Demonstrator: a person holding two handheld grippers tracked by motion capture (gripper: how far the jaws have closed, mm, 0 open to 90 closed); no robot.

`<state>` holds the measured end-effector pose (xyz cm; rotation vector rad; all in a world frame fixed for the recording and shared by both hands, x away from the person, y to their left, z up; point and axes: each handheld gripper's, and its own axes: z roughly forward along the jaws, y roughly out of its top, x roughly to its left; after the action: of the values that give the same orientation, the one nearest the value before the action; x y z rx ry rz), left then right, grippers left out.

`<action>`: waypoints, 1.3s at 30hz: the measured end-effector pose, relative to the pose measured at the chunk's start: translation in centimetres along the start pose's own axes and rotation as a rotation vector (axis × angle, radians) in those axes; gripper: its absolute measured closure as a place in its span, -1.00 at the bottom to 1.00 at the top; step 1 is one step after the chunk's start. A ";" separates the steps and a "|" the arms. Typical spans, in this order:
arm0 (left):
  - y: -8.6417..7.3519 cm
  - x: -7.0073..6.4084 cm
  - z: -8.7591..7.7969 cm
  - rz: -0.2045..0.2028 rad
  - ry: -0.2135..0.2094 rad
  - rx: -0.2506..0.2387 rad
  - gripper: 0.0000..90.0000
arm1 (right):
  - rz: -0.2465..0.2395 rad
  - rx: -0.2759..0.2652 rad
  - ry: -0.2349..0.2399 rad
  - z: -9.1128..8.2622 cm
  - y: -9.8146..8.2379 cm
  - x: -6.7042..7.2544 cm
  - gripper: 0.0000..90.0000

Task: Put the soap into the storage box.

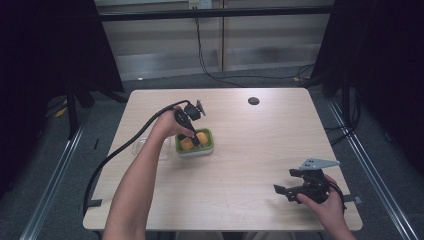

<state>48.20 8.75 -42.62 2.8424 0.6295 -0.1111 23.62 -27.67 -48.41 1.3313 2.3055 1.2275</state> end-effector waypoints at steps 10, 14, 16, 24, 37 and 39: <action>-0.4 -0.5 -0.7 -0.016 -0.019 -0.019 -0.51 | -0.001 -0.004 -0.005 -0.2 0.1 0.1 -0.81; -0.5 -0.9 -1.2 -0.011 -0.021 -0.022 -0.55 | -0.009 -0.001 -0.002 -0.1 0.0 0.1 -0.81; -0.7 -1.1 -1.3 -0.031 -0.028 -0.038 -0.57 | -0.003 0.000 -0.005 -0.2 0.0 0.2 -0.81; -1.3 -1.6 -1.9 -0.039 -0.041 -0.051 -0.59 | -0.009 -0.003 -0.002 -0.1 0.2 0.3 -0.81; -2.4 -2.7 -2.6 -0.017 -0.053 -0.082 -0.61 | -0.012 -0.004 -0.001 -0.1 0.2 0.4 -0.81; -2.7 -2.9 -2.6 -0.013 -0.056 -0.082 -0.61 | -0.013 -0.002 0.001 -0.1 0.2 0.4 -0.81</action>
<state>44.53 10.56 -40.27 2.7464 0.6261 -0.1627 23.51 -27.35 -48.14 1.3134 2.3092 1.2261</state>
